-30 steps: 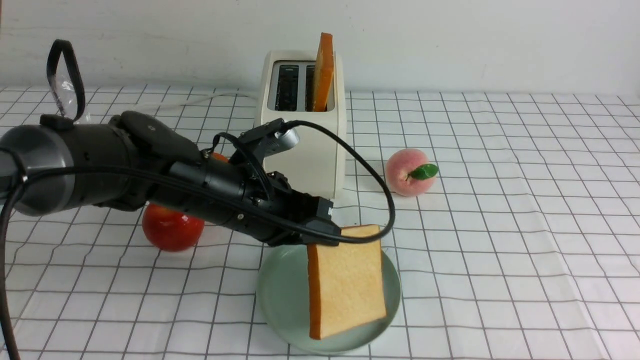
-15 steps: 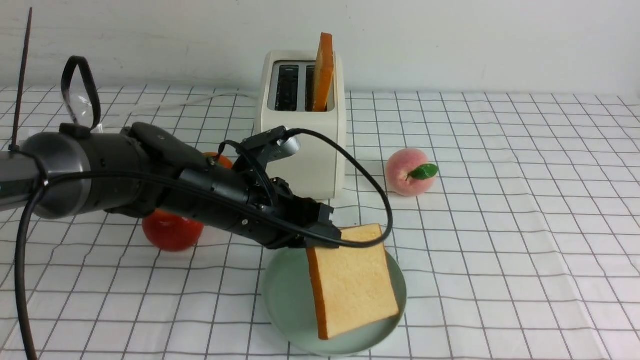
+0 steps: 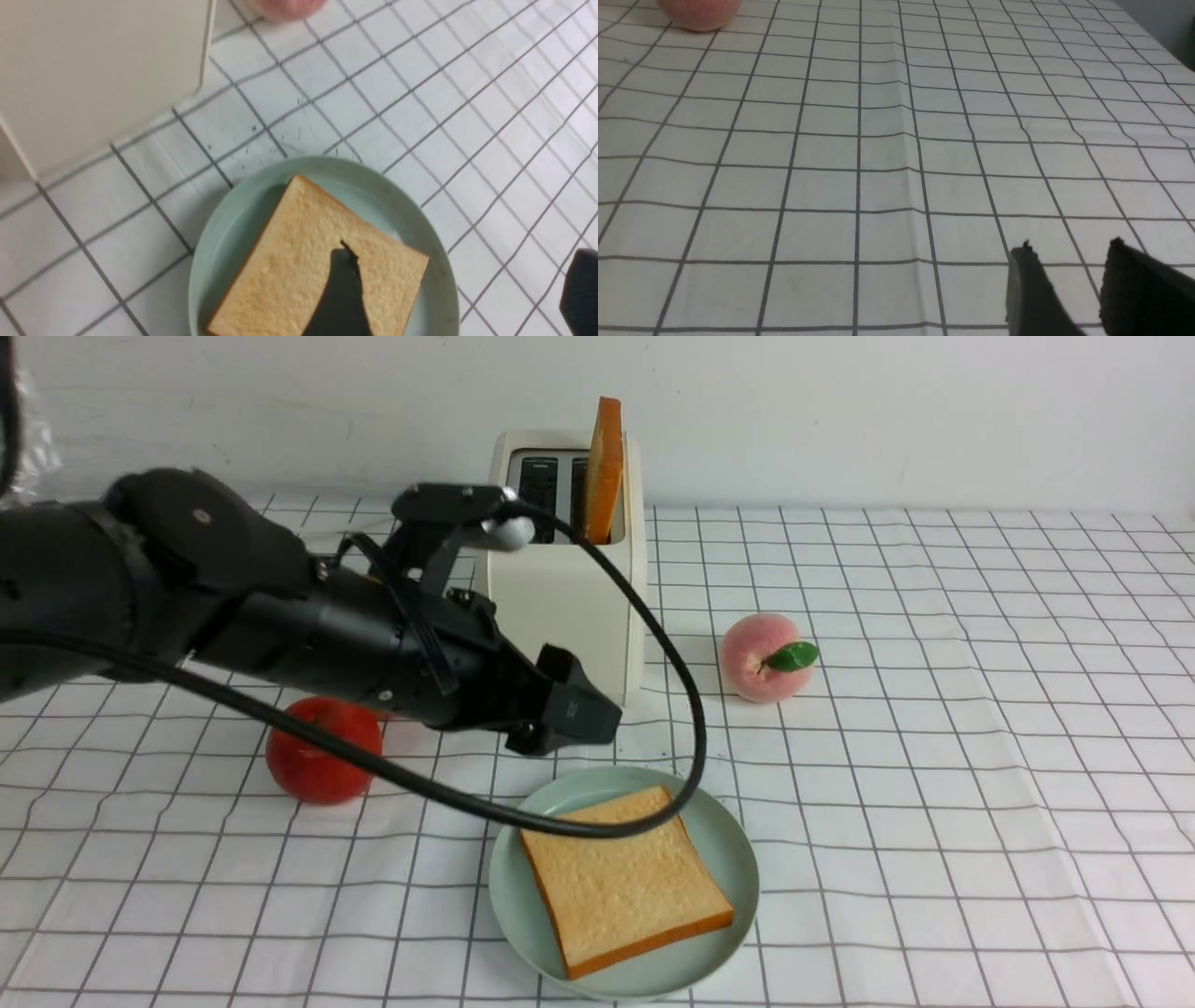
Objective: Take toasted bread from bread machine on white checkered table place on plate.
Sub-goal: 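Place the slice of bread on the plate with the left gripper, then grasp the toast slice in the toaster and pull it up out of the slot with the right gripper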
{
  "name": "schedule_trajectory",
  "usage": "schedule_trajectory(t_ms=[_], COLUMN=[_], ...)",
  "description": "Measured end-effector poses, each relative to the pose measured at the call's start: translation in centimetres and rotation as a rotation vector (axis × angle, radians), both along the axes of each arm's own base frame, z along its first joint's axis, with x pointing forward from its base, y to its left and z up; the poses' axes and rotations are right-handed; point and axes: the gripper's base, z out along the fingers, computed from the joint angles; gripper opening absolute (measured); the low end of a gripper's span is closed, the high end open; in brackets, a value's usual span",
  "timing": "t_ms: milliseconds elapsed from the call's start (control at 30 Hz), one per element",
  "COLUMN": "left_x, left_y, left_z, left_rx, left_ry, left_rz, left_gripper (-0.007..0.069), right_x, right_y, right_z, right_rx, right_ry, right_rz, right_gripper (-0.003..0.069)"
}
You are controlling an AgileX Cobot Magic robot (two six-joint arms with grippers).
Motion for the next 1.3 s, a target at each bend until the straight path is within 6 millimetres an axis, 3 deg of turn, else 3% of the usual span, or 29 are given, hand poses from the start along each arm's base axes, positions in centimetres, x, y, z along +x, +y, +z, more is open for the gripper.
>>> schedule_trajectory(t_ms=[167, 200, 233, 267, 333, 500, 633, 833, 933, 1067, 1100, 1133, 1300], left_x=[-1.8, -2.6, -2.7, -3.5, -4.6, -7.1, -9.4, -12.6, -14.2, -15.8, -15.8, -16.3, -17.5], left_y=[1.0, 1.3, 1.3, 1.7, 2.2, 3.4, 4.9, 7.0, 8.0, 8.7, 8.7, 8.9, 9.4], left_z=[3.6, 4.9, 5.0, 6.2, 7.5, 9.8, 10.4, 9.3, 8.4, 7.6, 7.5, 7.3, 7.5], left_rx=[-0.018, -0.035, -0.038, -0.057, -0.081, -0.113, -0.089, -0.077, -0.102, -0.113, -0.111, -0.112, -0.115], left_ry=[-0.131, -0.163, -0.166, -0.191, -0.213, -0.237, -0.223, -0.243, -0.315, -0.341, -0.338, -0.346, -0.385], left_rz=[0.015, 0.025, 0.026, 0.037, 0.052, 0.11, 0.176, 0.266, 0.313, 0.321, 0.321, 0.32, 0.319], left_gripper=[0.0407, 0.0297, 0.0281, 0.013, 0.0015, -0.0013, -0.0013, -0.0013, -0.0013, -0.0013, -0.0013, -0.0013, -0.0013], right_x=[0.1, 0.2, 0.2, 0.3, 0.4, 0.5, 0.5, 0.7, 2.9, 8.0, 8.0, 10.6, 19.1], right_y=[0.0, 0.2, 0.3, 0.5, 0.6, 0.7, 0.7, 1.8, 3.4, 6.1, 6.2, 7.7, 14.3], right_z=[0.1, 0.3, 0.2, 0.7, 1.3, 2.5, 3.2, 7.5, 12.0, 15.4, 15.8, 16.8, 18.3], right_rx=[0.016, 0.092, 0.105, 0.221, 0.367, 0.615, 0.752, 0.698, 0.535, 0.38, 0.381, 0.344, 0.238], right_ry=[-0.02, -0.06, -0.059, -0.119, -0.202, -0.343, -0.39, -0.131, 0.177, 0.431, 0.423, 0.482, 0.59], right_rz=[0.0, 0.0, -0.001, -0.006, -0.01, -0.022, -0.023, 0.075, 0.201, 0.314, 0.321, 0.36, 0.485], right_gripper=[0.024, 0.024, 0.024, 0.024, 0.024, 0.024, 0.024, 0.024, 0.024, 0.024, 0.024, 0.024, 0.024])
